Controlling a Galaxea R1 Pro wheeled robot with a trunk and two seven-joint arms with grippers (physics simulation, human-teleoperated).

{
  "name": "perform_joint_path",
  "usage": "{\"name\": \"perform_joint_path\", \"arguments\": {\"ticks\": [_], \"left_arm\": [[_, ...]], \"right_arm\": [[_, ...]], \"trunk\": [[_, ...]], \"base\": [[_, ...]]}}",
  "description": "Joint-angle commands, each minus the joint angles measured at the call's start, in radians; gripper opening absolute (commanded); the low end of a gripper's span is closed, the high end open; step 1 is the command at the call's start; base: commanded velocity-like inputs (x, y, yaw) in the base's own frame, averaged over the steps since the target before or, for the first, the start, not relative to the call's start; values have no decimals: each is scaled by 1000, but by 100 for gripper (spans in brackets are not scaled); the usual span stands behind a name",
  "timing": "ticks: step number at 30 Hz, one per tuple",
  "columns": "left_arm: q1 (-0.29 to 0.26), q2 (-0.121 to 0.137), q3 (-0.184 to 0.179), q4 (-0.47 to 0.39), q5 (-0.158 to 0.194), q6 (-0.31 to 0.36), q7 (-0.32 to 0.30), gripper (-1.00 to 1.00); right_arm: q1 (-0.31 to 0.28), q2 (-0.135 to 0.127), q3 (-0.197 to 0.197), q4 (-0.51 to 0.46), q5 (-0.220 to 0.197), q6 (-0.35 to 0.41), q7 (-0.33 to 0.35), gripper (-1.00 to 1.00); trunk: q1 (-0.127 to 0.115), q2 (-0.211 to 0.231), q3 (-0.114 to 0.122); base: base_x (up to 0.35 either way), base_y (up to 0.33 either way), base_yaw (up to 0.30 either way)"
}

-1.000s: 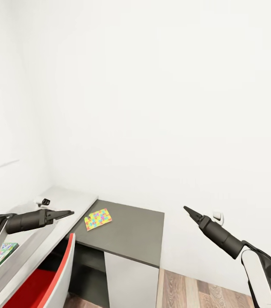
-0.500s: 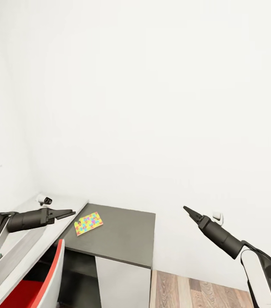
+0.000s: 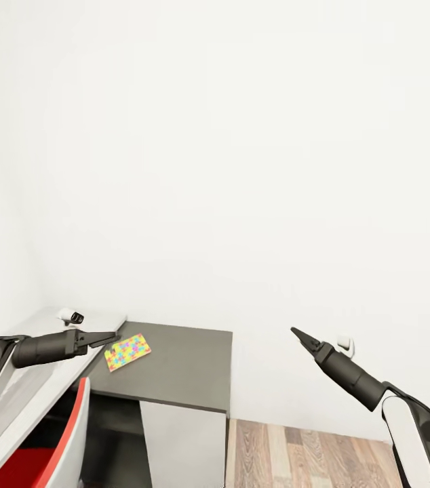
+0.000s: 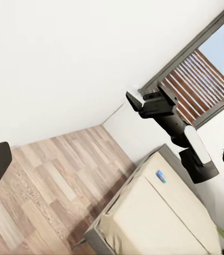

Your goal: Put all the toys in the child's room - the three board games (two on the bed and one on the table), the two jigsaw puzzles on the table, and the tennis ball on the table - inside the toy box on the table in the child's room.

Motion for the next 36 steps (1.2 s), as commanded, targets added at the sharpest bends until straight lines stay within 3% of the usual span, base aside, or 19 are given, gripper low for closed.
{"name": "perform_joint_path", "arguments": {"ticks": [1, 36], "left_arm": [[0, 0, 0, 0, 0, 11, -4, 100], [-1, -1, -1, 2, 1, 1, -4, 100]], "right_arm": [[-1, -1, -1, 4, -3, 7, 2, 100], [-1, -6, -1, 43, -3, 5, 0, 100]], "trunk": [[0, -1, -1], [0, -1, -3]], "base": [[-44, 0, -255], [-3, 0, -276]]}}
